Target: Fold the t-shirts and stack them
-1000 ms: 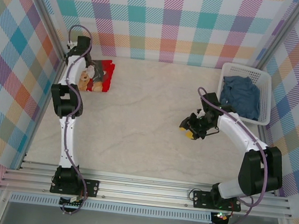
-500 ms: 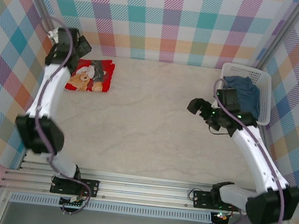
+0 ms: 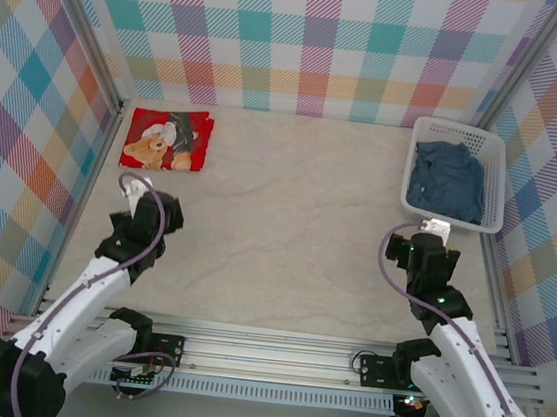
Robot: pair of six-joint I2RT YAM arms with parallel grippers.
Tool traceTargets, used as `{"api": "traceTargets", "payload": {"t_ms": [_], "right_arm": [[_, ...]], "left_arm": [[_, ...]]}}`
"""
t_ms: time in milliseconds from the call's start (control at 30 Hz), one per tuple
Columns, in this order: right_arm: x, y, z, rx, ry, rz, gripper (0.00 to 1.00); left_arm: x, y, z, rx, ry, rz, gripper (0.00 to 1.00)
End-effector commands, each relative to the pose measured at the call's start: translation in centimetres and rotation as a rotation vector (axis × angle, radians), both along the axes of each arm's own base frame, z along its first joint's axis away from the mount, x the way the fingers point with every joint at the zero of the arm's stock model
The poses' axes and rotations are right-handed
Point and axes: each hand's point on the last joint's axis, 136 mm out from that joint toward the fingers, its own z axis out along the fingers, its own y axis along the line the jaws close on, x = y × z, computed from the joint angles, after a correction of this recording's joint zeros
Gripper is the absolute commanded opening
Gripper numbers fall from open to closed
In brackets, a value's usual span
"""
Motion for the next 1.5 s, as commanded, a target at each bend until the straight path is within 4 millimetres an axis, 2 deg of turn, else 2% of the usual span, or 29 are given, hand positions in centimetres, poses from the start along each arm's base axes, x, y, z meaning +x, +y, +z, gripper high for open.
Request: {"api": "traceTargets", "payload": {"t_ms": [0,133,200,467,567,600,667,700,833,900,967,1000,1067,1467], "right_arm": [[1.6,-0.3,0.0,-0.094,-0.069,0.038,1.00],[2.3,-0.2,-3.4,-0.060,-0.043,0.054,1.00],[3.0,-0.7,-4.0,-0.034,-0.018,0.032,1.00],[9.0,-1.9,-3.2,0.088,-0.171,0.014,1.00],[10.8,-2.0,-2.7,0.102,-0.214,0.031,1.00],[11.1,-1.7,-3.5,0.131,-0.167,0.041,1.00],[11.8,-1.0,-2.9,0.168,-0.245,0.077,1.00],[11.9,-0.7,-3.7,0.161,-0.236,0.088,1.00],[12.1,1.0,-4.3,0.162,-0.251,0.198,1.00],[12.2,0.8,-4.6,0.146,-0.311,0.190,1.00],[12.3,0.8,-5.3,0.160,-0.233,0.175,1.00],[12.8,0.8,-5.1,0.151,-0.252,0.179,1.00],[12.9,0.8,-5.5,0.154,-0.213,0.172,1.00],[12.9,1.1,-5.4,0.141,-0.215,0.184,1.00]], "left_arm": [[0.6,-0.7,-0.4,0.044,-0.102,-0.092,1.00],[2.4,-0.4,-4.0,0.013,-0.108,-0.114,1.00],[3.7,0.5,-4.5,-0.019,-0.110,-0.104,1.00],[10.1,1.8,-5.0,-0.060,-0.169,-0.100,1.00],[11.4,2.0,-5.9,-0.098,-0.192,-0.080,1.00],[11.4,1.7,-6.0,-0.094,-0.173,-0.088,1.00],[11.3,1.0,-5.7,-0.078,-0.198,-0.120,1.00],[11.1,0.4,-5.5,-0.061,-0.228,-0.146,1.00],[10.4,-0.3,-5.7,-0.044,-0.272,-0.181,1.00],[11.5,-0.7,-6.6,-0.022,-0.283,-0.202,1.00],[11.7,-1.0,-7.6,-0.037,-0.170,-0.205,1.00],[12.0,-0.9,-7.0,-0.014,-0.235,-0.209,1.00],[11.8,-1.0,-7.5,-0.032,-0.190,-0.206,1.00],[11.8,-1.1,-7.2,-0.022,-0.203,-0.211,1.00]]}}
